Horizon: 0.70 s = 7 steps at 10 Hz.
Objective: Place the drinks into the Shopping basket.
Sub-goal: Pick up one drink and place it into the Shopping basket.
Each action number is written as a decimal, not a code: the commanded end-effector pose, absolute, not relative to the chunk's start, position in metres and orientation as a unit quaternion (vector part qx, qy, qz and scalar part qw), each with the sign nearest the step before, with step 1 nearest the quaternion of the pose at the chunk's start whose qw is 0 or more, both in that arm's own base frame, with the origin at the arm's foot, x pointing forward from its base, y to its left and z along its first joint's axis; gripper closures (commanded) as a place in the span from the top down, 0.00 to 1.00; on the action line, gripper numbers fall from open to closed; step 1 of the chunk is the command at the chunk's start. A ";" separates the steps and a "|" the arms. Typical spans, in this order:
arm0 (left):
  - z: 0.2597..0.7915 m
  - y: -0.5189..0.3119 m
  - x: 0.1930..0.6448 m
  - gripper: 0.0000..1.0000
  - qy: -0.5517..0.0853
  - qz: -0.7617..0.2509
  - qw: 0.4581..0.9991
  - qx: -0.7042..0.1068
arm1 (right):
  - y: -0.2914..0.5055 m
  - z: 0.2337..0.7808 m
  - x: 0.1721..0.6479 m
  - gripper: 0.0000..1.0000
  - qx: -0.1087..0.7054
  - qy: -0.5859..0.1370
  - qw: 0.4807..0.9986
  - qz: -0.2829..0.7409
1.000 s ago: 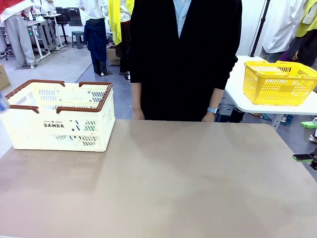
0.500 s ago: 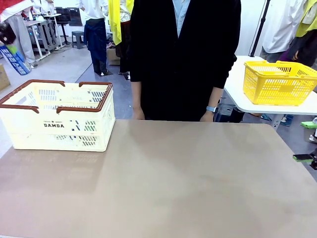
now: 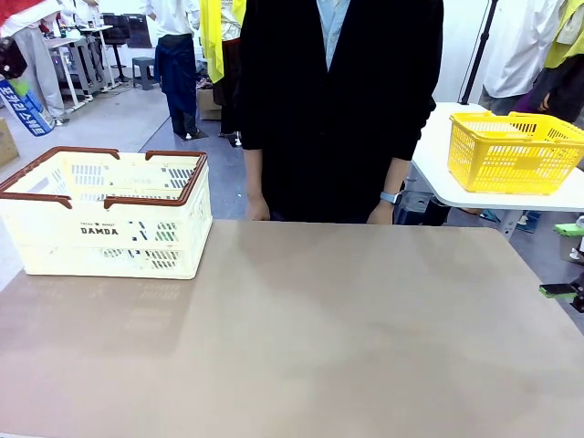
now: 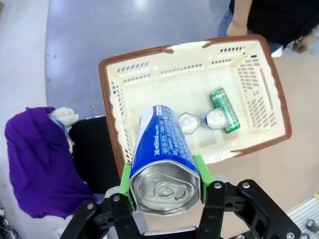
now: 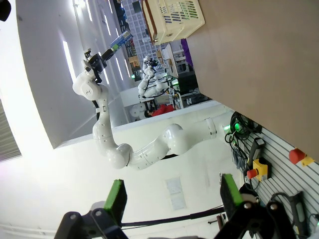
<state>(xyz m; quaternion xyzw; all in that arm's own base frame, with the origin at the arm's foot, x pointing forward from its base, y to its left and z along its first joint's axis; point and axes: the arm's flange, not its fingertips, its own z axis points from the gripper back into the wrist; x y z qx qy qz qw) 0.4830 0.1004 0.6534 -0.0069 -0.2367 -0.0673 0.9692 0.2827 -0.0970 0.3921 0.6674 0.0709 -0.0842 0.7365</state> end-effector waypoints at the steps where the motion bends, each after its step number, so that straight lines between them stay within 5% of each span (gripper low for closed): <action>1: 0.615 0.098 0.523 0.00 -0.209 -0.081 0.974 -0.014 | -0.098 0.396 0.283 1.00 0.670 0.069 0.734 -0.082; 7: 0.499 0.099 0.591 0.00 -0.102 -0.064 0.993 -0.020 | -0.098 0.396 0.283 1.00 0.670 0.069 0.734 -0.082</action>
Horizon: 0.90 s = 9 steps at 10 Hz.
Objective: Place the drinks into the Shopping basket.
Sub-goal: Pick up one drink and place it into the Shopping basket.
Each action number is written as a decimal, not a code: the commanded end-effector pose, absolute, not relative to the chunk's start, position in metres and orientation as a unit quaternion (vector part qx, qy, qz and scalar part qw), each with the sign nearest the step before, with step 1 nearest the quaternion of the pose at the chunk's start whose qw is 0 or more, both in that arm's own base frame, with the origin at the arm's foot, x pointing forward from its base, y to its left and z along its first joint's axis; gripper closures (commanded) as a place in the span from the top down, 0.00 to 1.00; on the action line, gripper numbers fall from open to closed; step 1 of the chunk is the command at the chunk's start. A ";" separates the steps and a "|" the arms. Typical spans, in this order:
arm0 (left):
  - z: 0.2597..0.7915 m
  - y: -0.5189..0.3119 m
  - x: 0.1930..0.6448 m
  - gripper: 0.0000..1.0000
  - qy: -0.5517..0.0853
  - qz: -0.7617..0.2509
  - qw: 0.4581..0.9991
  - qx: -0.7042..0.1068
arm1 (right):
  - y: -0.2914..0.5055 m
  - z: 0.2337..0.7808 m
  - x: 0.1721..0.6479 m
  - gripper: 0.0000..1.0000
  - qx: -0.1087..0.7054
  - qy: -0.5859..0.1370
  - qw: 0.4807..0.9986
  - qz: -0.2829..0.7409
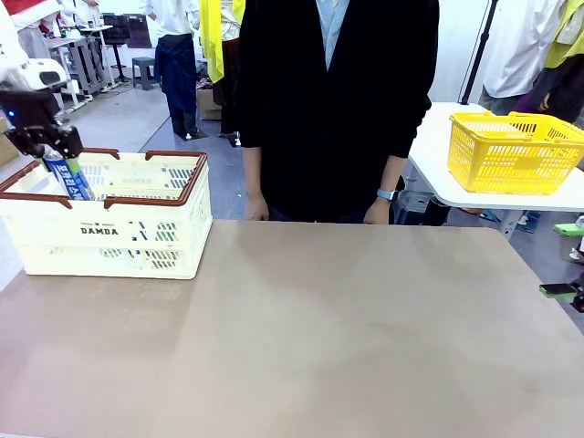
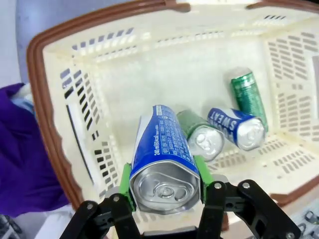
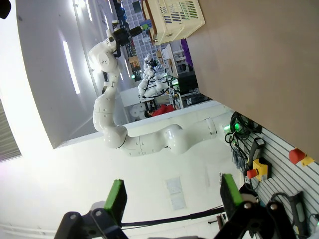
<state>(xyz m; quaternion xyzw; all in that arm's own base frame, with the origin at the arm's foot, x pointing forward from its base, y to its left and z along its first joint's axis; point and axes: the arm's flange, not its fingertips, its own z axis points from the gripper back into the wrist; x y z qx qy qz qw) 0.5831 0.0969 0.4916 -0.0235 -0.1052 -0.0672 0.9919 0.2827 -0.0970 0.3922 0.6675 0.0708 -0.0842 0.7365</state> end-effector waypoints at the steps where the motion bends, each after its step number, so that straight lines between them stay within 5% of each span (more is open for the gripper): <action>1: 0.483 0.100 0.597 0.00 -0.091 -0.064 0.993 -0.025 | -0.098 0.396 0.283 1.00 0.670 0.069 0.734 -0.082; 7: 0.442 0.099 0.619 0.00 -0.064 -0.054 0.996 -0.018 | -0.098 0.396 0.283 1.00 0.670 0.069 0.734 -0.082; 8: 0.439 0.099 0.620 0.20 -0.060 -0.053 0.997 -0.019 | -0.098 0.396 0.283 1.00 0.670 0.069 0.734 -0.082; 9: 0.438 0.099 0.620 0.77 -0.055 -0.054 0.997 -0.019 | -0.098 0.396 0.283 1.00 0.670 0.069 0.734 -0.082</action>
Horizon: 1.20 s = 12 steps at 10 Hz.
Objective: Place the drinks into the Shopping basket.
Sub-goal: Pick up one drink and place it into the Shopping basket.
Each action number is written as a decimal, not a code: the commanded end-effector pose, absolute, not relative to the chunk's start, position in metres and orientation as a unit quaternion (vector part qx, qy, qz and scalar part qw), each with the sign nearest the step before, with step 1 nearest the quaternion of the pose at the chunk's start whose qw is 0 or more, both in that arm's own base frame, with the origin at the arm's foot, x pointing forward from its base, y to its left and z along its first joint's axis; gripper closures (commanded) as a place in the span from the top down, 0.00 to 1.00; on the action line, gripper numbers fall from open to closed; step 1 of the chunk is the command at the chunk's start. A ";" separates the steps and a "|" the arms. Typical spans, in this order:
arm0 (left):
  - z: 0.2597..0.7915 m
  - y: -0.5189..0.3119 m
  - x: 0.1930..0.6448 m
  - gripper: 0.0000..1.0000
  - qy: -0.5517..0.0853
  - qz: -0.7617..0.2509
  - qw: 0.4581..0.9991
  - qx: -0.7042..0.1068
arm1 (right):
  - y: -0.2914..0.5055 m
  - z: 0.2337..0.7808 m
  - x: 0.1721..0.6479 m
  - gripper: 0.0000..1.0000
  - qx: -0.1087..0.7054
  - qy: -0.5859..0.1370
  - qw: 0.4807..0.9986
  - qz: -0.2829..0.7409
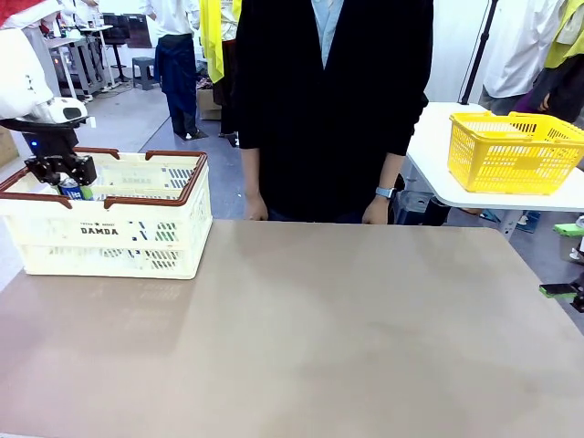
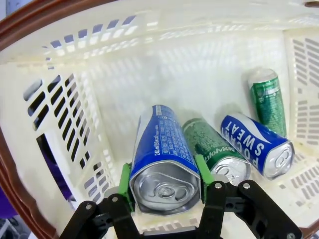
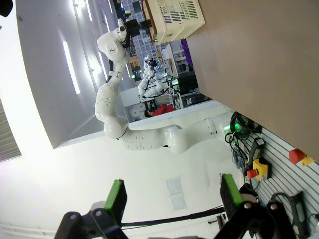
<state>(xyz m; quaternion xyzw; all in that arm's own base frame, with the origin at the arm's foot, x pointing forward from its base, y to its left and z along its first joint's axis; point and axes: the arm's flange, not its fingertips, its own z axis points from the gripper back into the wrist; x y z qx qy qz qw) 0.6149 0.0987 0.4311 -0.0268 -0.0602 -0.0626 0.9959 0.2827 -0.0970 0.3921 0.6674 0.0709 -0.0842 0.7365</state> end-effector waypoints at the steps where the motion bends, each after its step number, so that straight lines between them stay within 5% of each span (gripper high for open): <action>1: 0.440 0.099 0.620 1.00 -0.055 -0.057 0.997 -0.017 | -0.098 0.396 0.283 1.00 0.670 0.069 0.734 -0.082; 5: 0.489 0.109 0.591 1.00 -0.106 -0.069 0.990 -0.057 | -0.098 0.396 0.283 1.00 0.670 0.069 0.734 -0.082; 8: 0.572 0.144 0.489 1.00 -0.180 -0.120 0.960 -0.178 | -0.098 0.396 0.283 1.00 0.670 0.069 0.734 -0.082; 9: 0.585 0.163 0.441 1.00 -0.148 -0.197 0.930 -0.273 | -0.098 0.396 0.283 1.00 0.670 0.069 0.734 -0.082; 12: 0.555 0.242 0.343 1.00 -0.135 -0.246 0.842 -0.460 | -0.098 0.396 0.283 1.00 0.670 0.069 0.734 -0.082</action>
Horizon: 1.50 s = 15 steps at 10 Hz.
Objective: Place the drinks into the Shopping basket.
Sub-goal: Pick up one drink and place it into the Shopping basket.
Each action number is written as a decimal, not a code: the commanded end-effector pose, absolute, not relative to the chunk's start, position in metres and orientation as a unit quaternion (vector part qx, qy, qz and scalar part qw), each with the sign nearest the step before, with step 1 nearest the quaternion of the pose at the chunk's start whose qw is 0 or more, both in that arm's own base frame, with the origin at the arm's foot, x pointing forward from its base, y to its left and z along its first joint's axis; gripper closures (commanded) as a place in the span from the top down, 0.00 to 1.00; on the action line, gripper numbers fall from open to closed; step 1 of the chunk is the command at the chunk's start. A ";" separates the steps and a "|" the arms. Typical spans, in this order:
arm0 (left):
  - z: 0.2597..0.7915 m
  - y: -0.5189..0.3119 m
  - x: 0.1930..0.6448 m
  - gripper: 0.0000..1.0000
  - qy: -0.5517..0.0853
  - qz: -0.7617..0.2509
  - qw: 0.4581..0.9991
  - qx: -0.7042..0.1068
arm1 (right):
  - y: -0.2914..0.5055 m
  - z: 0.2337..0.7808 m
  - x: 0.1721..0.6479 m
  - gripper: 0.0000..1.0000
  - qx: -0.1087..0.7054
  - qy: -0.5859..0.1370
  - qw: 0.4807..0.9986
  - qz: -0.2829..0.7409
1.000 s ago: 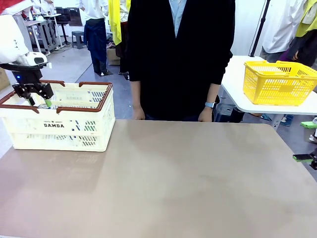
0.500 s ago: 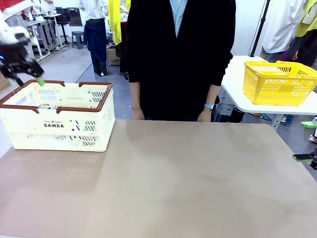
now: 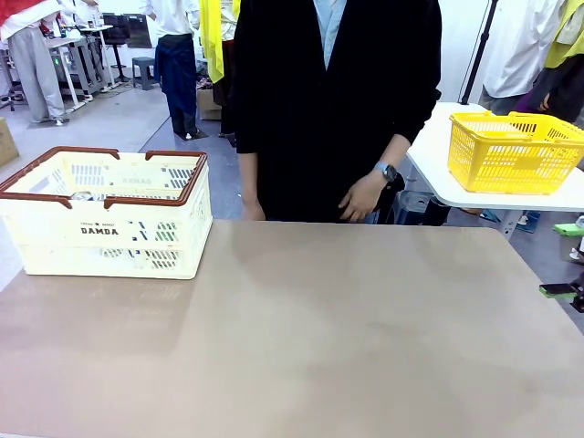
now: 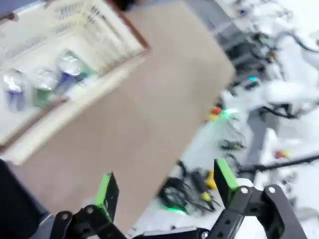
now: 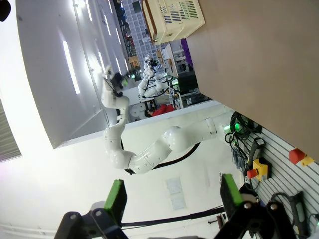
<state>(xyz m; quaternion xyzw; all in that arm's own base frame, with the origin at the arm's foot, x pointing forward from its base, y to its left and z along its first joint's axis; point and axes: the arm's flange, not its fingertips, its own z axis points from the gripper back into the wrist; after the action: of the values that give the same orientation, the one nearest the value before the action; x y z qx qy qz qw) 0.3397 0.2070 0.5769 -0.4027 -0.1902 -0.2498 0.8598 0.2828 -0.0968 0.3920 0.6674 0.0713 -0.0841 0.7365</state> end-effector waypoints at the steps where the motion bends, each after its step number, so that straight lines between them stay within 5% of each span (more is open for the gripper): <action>1: 0.533 0.270 0.328 1.00 -0.144 -0.233 0.805 -0.526 | -0.098 0.396 0.283 1.00 0.670 0.069 0.734 -0.082; 3: 0.473 0.310 0.328 1.00 -0.107 -0.221 0.745 -0.620 | -0.098 0.396 0.283 1.00 0.670 0.069 0.734 -0.082; 4: 0.447 0.313 0.343 1.00 -0.113 -0.213 0.758 -0.606 | -0.098 0.396 0.283 1.00 0.670 0.069 0.734 -0.082; 5: 0.487 0.280 0.283 1.00 -0.149 -0.230 0.765 -0.583 | -0.098 0.396 0.283 1.00 0.670 0.069 0.734 -0.082; 15: 0.487 0.280 0.283 1.00 -0.149 -0.230 0.765 -0.583 | -0.098 0.396 0.283 1.00 0.670 0.069 0.734 -0.082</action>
<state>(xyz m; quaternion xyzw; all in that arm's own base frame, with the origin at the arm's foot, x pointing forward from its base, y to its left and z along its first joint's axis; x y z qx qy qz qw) 0.2845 0.2771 0.4831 -0.5813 -0.1510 -0.2294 0.7659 0.2827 -0.0971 0.3921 0.6674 0.0709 -0.0843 0.7365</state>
